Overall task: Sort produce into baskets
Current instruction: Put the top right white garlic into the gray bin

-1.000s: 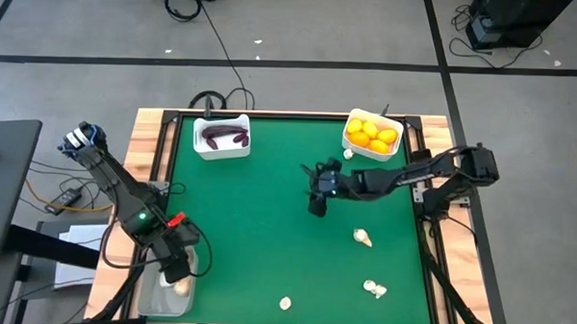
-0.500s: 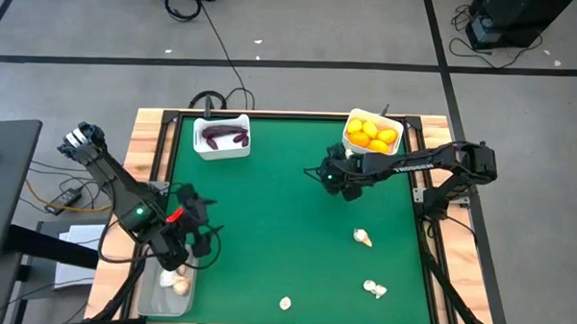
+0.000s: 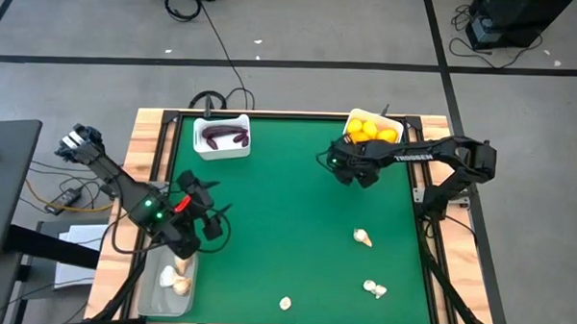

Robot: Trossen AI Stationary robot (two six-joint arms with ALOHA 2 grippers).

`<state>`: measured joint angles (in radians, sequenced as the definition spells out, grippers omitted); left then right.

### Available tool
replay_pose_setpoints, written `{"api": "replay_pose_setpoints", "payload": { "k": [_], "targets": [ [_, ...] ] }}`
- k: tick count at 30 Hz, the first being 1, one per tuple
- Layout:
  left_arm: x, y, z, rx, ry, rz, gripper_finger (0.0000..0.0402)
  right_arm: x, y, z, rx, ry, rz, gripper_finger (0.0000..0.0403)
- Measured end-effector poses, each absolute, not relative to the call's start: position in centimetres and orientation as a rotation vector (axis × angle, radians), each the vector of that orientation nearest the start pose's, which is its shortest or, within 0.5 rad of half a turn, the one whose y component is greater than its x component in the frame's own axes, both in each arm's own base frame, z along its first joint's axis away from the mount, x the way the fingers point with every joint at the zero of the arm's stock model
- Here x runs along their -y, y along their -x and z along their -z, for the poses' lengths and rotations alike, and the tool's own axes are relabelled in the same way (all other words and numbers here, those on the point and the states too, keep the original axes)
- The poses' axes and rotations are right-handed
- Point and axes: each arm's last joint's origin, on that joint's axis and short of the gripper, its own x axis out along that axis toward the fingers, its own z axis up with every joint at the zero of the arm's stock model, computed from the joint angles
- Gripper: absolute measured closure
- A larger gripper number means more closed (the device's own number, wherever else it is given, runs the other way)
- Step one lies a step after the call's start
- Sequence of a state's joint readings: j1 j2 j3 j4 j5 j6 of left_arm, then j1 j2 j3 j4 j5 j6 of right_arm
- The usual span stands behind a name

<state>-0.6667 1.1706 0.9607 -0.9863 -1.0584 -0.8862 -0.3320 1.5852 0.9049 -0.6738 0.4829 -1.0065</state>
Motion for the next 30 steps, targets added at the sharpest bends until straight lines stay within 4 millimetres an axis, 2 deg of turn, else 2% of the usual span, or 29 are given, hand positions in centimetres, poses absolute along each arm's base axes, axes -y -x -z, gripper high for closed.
{"api": "replay_pose_setpoints", "payload": {
  "k": [5,11,17,21,26,30],
  "targets": [
    [9.9,-17.5,-27.8,-0.547,-0.092,-0.641,0.0067,11.1,-24.7,-16.5,-1.629,0.933,-0.121,0.0154],
    [9.3,-17.8,-27.8,-0.55,-0.085,-0.672,0.0067,12.5,-25.2,-16.2,-1.521,0.863,-0.116,0.0167],
    [9.0,-18.0,-27.8,-0.556,-0.094,-0.684,0.0067,13.5,-25.2,-13.2,-1.673,0.881,-0.175,0.0192],
    [9.0,-18.1,-27.8,-0.559,-0.091,-0.683,0.0067,13.7,-25.5,-11.9,-1.739,0.895,-0.178,0.021],
    [9.0,-18.1,-27.8,-0.561,-0.091,-0.683,0.0067,13.5,-26.2,-12.7,-1.739,0.833,-0.12,0.0267],
    [8.9,-18.3,-27.8,-0.558,-0.073,-0.685,0.0067,13.3,-27.8,-15.6,-1.601,0.671,-0.019,0.034]
  ]
}}
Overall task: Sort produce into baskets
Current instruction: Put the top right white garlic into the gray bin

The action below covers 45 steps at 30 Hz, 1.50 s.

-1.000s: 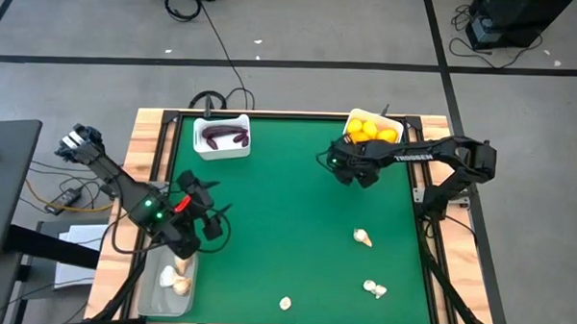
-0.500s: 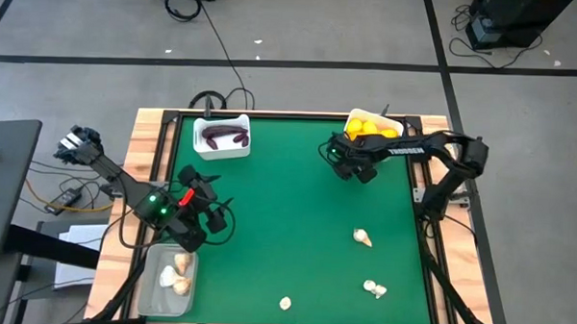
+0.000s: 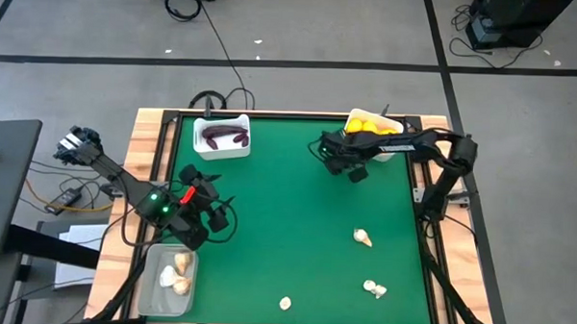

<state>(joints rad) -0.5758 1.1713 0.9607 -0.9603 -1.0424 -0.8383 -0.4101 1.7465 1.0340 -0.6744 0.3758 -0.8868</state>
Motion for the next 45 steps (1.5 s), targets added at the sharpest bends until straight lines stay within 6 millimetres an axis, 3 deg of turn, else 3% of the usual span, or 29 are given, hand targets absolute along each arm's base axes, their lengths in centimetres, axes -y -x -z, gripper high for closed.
{"api": "replay_pose_setpoints", "payload": {
  "k": [4,8,11,16,22,27,32,38,45],
  "targets": [
    [9.1,-18.7,-27.7,-0.545,-0.069,-0.674,0.0067,12.3,-30.0,-19.0,-1.323,0.348,0.013,0.0345],
    [9.7,-19.6,-26.0,-0.459,-0.022,-0.693,0.0067,10.8,-32.7,-22.7,-0.927,0.045,0.043,0.0345],
    [10.1,-20.5,-24.4,-0.364,-0.02,-0.706,0.0067,9.0,-34.5,-23.9,-0.691,-0.096,0.09,0.0338],
    [10.9,-21.7,-22.0,-0.349,-0.252,-0.66,0.0067,4.8,-36.8,-24.5,-0.405,-0.208,0.002,0.0314],
    [11.6,-22.8,-20.4,-0.362,-0.445,-0.611,0.0067,0.4,-37.7,-24.4,-0.292,-0.277,-0.105,0.0313],
    [12.3,-23.8,-20.4,-0.344,-0.544,-0.586,0.0067,-1.5,-38.1,-23.4,-0.29,-0.309,-0.062,0.0311],
    [13.0,-24.8,-20.3,-0.326,-0.666,-0.528,0.0072,-2.2,-39.1,-21.6,-0.274,-0.379,-0.046,0.031],
    [13.4,-25.4,-19.5,-0.346,-0.759,-0.485,0.0115,-2.2,-39.9,-20.2,-0.263,-0.438,-0.079,0.031],
    [13.2,-25.5,-19.3,-0.353,-0.762,-0.494,0.015,-2.3,-40.0,-20.5,-0.238,-0.455,-0.136,0.031]
  ]
}}
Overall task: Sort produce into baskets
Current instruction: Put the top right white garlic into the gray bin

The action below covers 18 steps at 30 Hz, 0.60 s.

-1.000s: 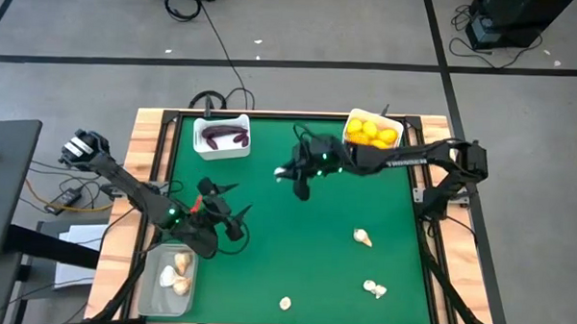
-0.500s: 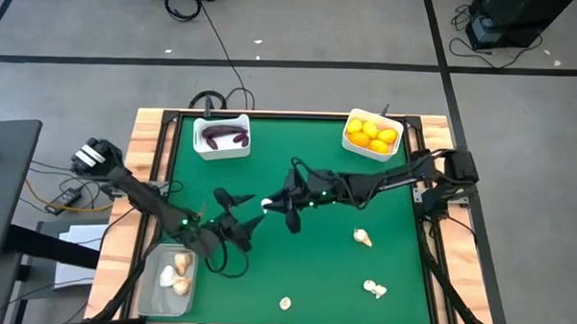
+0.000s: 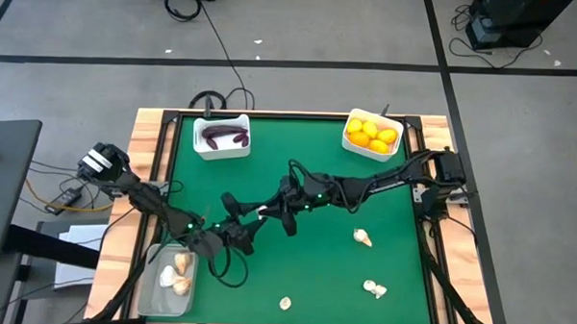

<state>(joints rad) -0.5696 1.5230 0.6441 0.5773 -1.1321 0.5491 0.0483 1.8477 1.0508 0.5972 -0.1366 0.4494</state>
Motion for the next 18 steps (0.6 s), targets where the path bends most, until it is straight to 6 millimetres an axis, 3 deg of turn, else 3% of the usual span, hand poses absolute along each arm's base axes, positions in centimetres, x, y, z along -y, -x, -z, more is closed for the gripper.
{"api": "replay_pose_setpoints", "payload": {
  "k": [6,10,15,18],
  "targets": [
    [13.2,-25.5,-19.4,-0.356,-0.761,-0.525,0.017,-2.4,-40.0,-20.6,-0.229,-0.461,-0.157,0.0307],
    [13.2,-25.5,-19.6,-0.34,-0.739,-0.555,0.0205,-2.5,-40.0,-20.7,-0.214,-0.433,-0.153,0.0297],
    [13.7,-25.3,-20.3,-0.303,-0.743,-0.561,0.0255,-2.5,-40.1,-21.1,-0.188,-0.388,-0.133,0.0258],
    [13.7,-25.1,-20.3,-0.327,-0.757,-0.63,0.0266,-2.4,-40.0,-21.2,-0.18,-0.352,-0.137,0.0225]
  ]
}}
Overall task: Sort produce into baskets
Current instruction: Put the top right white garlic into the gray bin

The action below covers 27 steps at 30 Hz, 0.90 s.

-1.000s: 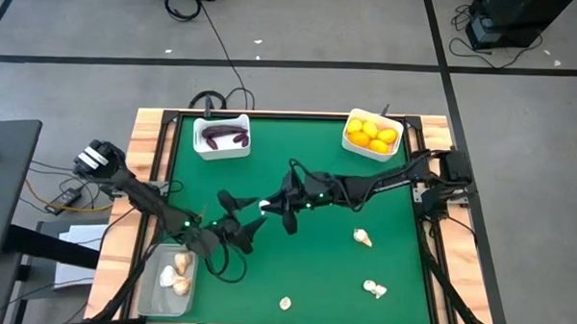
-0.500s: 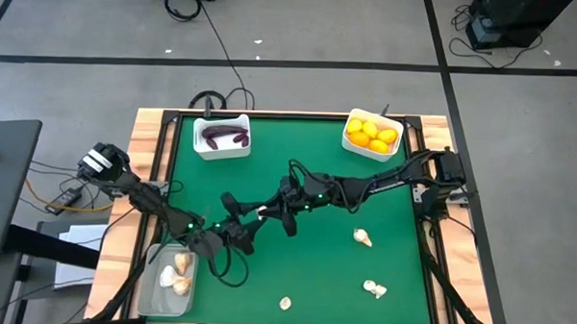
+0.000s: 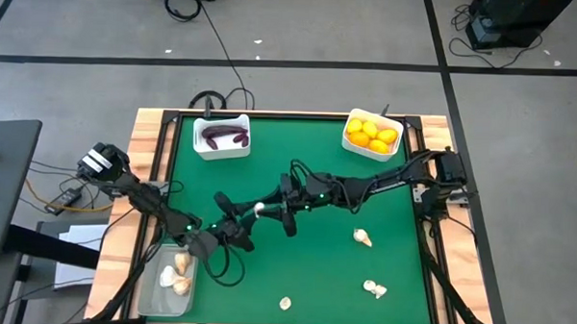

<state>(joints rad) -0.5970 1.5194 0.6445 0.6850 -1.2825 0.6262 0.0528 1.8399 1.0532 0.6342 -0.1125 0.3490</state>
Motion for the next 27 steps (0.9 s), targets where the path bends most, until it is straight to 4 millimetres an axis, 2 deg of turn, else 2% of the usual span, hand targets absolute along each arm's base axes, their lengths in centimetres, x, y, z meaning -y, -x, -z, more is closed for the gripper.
{"api": "replay_pose_setpoints", "payload": {
  "k": [2,5,8,11,16,20,23,27],
  "targets": [
    [13.9,-24.6,-20.4,-0.351,-0.767,-0.717,0.0267,-2.3,-39.7,-21.4,-0.21,-0.315,-0.128,0.0206],
    [15.1,-23.4,-20.5,-0.36,-0.773,-0.801,0.0268,-1.9,-38.6,-22.0,-0.299,-0.209,0.032,0.0191],
    [17.3,-22.1,-21.1,-0.322,-0.758,-0.759,0.0268,-1.0,-37.3,-22.2,-0.417,-0.08,0.279,0.019],
    [19.8,-20.7,-22.3,-0.265,-0.717,-0.675,0.0269,-0.6,-36.3,-21.8,-0.519,-0.017,0.419,0.0192],
    [23.5,-18.6,-25.0,-0.187,-0.632,-0.555,0.0269,-0.6,-36.0,-21.6,-0.548,-0.035,0.427,0.0192],
    [25.6,-17.3,-27.6,-0.14,-0.558,-0.478,0.0269,-0.7,-36.1,-21.7,-0.532,-0.065,0.412,0.0192],
    [27.1,-16.5,-29.5,-0.079,-0.535,-0.333,0.0269,-0.8,-36.3,-21.9,-0.51,-0.083,0.373,0.0192],
    [29.0,-15.1,-30.8,-0.014,-0.602,-0.113,0.0269,-1.0,-36.4,-22.0,-0.502,-0.098,0.325,0.0192]
  ]
}}
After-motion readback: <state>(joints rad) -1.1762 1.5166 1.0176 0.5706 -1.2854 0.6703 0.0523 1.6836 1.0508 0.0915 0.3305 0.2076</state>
